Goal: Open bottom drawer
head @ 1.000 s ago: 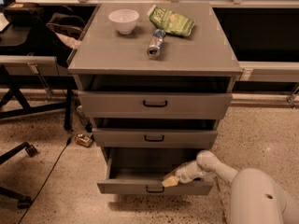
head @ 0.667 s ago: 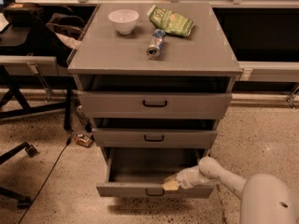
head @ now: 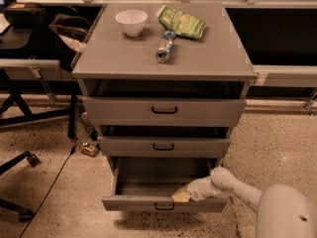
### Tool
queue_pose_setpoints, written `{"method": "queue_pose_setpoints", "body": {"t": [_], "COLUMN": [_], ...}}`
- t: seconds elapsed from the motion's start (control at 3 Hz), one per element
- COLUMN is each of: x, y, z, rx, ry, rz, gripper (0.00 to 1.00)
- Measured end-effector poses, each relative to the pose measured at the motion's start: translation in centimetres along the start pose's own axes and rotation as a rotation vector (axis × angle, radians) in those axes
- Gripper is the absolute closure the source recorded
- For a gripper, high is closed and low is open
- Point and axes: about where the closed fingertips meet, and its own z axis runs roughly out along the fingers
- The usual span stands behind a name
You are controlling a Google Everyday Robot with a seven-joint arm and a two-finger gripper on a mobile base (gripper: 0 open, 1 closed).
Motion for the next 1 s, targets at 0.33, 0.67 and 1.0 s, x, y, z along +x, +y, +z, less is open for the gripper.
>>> {"method": "queue_pose_setpoints", "body": {"t": [0.33,0.67,1.0], "x": [-0.1,1.9,2.5], "y": [0.2,1.9,2.5], "z": [-0.1,-0.5,-0.8], "rx": [0.002,0.027,0.042], "ry": [-0.001,-0.023,-0.035], "rz": [-0.004,0.014,0.020], "gripper": [0.58,0.81,1.00]}}
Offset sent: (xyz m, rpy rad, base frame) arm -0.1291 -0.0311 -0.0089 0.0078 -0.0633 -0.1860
